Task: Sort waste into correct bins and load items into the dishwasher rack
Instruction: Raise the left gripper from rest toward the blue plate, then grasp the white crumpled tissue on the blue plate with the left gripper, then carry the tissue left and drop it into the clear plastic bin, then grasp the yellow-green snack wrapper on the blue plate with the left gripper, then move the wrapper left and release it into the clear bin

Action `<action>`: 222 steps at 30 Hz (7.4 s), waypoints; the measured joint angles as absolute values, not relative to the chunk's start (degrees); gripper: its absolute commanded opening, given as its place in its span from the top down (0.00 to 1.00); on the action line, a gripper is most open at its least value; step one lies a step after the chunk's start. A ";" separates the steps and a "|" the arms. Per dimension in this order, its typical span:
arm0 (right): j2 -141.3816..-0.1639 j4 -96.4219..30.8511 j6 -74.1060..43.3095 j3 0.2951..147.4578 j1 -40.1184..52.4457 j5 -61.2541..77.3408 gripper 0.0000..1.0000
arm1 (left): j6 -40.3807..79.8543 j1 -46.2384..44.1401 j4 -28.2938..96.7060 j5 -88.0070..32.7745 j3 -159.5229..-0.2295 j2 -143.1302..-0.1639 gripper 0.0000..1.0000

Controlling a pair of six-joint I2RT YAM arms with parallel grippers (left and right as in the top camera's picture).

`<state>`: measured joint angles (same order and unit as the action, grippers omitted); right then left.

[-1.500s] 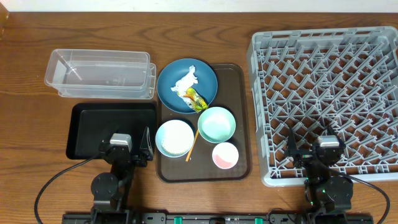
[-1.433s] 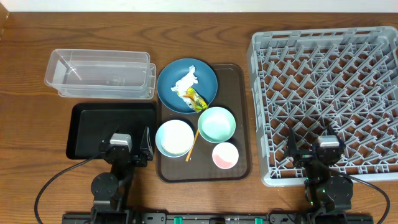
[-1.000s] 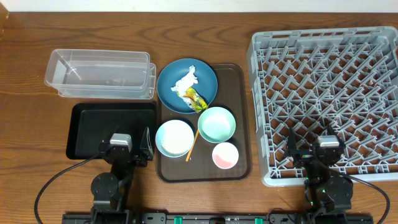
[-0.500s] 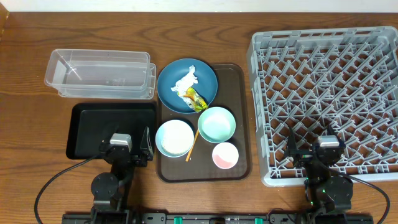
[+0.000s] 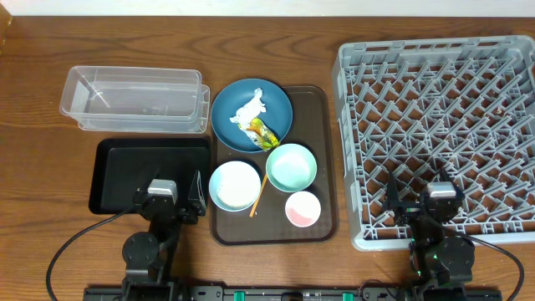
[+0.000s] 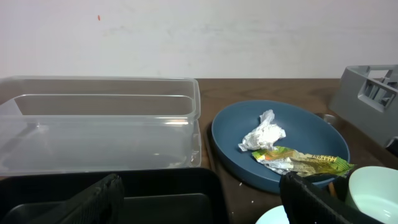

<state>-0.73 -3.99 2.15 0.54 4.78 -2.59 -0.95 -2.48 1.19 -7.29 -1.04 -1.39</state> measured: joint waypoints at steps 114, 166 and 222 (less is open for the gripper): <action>-50.63 -56.05 -4.10 53.25 4.78 -1.23 0.01 | -1.13 -17.85 22.65 -5.21 -71.09 -109.40 0.65; -50.63 -56.07 -4.10 53.25 4.78 -1.23 0.01 | 8.47 -14.04 28.75 -7.62 -72.03 -94.76 0.46; -50.89 -56.12 -4.40 53.25 4.78 -1.23 0.01 | 16.21 -2.37 25.32 -1.67 -72.03 -90.94 0.89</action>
<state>-50.89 -56.12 -4.40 53.25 4.78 -1.23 16.21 -2.37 25.32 -1.67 -72.03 -90.94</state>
